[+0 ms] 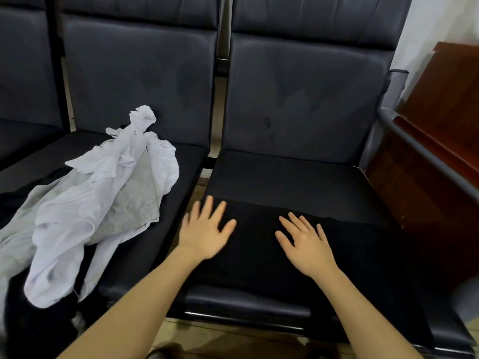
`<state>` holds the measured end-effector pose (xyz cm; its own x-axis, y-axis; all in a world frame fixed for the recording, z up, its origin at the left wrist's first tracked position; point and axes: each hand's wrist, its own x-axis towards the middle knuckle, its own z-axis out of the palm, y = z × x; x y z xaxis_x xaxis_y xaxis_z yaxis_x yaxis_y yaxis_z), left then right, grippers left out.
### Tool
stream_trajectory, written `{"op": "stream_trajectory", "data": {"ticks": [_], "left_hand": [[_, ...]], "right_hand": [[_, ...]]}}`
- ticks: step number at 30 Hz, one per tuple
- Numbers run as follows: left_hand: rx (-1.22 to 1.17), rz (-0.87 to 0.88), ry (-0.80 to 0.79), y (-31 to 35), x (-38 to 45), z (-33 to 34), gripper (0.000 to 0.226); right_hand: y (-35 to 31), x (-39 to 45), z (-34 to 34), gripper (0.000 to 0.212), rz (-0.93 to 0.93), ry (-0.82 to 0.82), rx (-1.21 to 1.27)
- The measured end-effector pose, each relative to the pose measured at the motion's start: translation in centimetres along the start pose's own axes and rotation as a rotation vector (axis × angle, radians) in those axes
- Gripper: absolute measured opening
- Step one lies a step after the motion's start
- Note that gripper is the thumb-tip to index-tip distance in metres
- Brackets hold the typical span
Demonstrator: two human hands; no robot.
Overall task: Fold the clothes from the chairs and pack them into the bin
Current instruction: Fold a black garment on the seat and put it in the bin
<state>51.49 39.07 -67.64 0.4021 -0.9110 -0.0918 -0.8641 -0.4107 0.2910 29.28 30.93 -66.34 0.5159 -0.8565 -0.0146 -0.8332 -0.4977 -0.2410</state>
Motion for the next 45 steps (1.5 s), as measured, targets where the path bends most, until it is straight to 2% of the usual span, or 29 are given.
{"op": "stream_trajectory", "data": {"ticks": [2,4,10,15,19,24,30,34,40,45], "left_hand": [[-0.136,-0.1,-0.066,-1.1,0.3,-0.7,0.068],[-0.089,-0.082,-0.056,-1.0,0.0,-1.0,0.068],[-0.092,-0.159,0.195,0.4,-1.8,-1.1,0.06],[-0.162,-0.17,0.309,0.4,-2.4,-1.2,0.05],[-0.303,-0.166,0.353,0.3,-2.1,-1.3,0.047],[-0.35,-0.312,0.27,0.0,-1.8,-0.6,0.05],[-0.451,-0.244,0.357,-0.5,-2.3,-1.1,0.039],[-0.516,-0.253,0.298,-0.5,-2.1,-1.0,0.053],[-0.414,-0.224,0.219,0.8,-1.8,-1.0,0.06],[-0.546,-0.198,0.282,1.2,-2.6,-0.8,0.067]], "right_hand": [[0.7,0.1,-0.2,0.054,0.027,-0.074,-0.026],[0.9,0.4,-0.2,0.053,0.03,-0.067,-0.023],[0.5,-0.3,-0.7,0.048,-0.036,0.099,-0.022],[-0.1,-1.1,-0.5,0.052,-0.071,-0.078,-0.005],[0.0,-1.2,-0.3,0.052,-0.081,-0.078,-0.014],[0.1,-1.0,-0.2,0.05,-0.087,-0.063,-0.006],[0.4,-0.2,-0.6,0.05,-0.085,-0.088,-0.005],[1.7,0.2,-1.1,0.051,-0.079,-0.117,-0.015],[3.6,-0.5,-1.7,0.047,-0.04,-0.096,0.011],[1.3,-1.0,-1.8,0.042,-0.075,0.035,0.074]]}}
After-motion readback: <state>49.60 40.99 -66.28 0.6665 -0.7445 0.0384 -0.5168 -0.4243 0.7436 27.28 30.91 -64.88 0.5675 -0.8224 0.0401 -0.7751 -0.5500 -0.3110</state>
